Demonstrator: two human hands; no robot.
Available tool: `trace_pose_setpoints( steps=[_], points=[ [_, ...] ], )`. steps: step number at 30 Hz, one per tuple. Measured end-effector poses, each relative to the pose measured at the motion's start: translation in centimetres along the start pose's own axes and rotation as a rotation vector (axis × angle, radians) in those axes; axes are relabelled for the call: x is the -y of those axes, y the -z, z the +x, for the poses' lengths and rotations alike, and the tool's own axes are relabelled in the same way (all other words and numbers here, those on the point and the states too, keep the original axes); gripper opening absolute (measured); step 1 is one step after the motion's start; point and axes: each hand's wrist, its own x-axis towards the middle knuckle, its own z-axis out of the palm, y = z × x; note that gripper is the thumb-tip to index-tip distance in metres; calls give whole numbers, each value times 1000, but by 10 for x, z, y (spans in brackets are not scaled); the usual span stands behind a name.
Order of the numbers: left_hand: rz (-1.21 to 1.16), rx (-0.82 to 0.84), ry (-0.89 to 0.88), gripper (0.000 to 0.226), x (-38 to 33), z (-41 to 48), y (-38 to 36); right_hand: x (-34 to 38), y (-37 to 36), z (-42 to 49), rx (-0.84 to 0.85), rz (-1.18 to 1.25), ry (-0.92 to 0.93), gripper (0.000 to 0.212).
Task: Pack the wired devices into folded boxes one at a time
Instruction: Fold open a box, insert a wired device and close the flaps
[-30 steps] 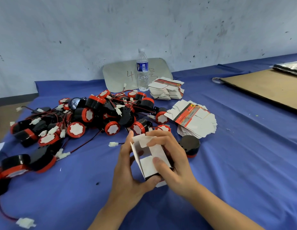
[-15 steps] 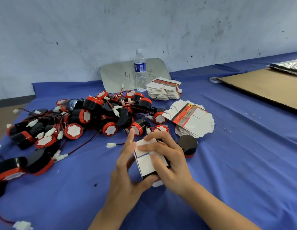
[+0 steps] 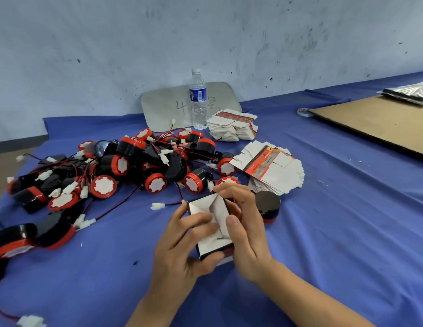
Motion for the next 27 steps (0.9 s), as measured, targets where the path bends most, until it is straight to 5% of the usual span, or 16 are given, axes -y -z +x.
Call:
trace_pose_setpoints(
  steps=[11, 20, 27],
  points=[
    [-69, -34, 79, 53, 4, -4, -1, 5, 2, -1, 3, -23, -16, 34],
    [-368, -135, 229, 62, 10, -6, 2, 0, 12, 3, 278, -97, -239, 76],
    [-303, -252, 375, 26, 14, -4, 6, -1, 8, 21, -103, 537, -819, 50]
  ],
)
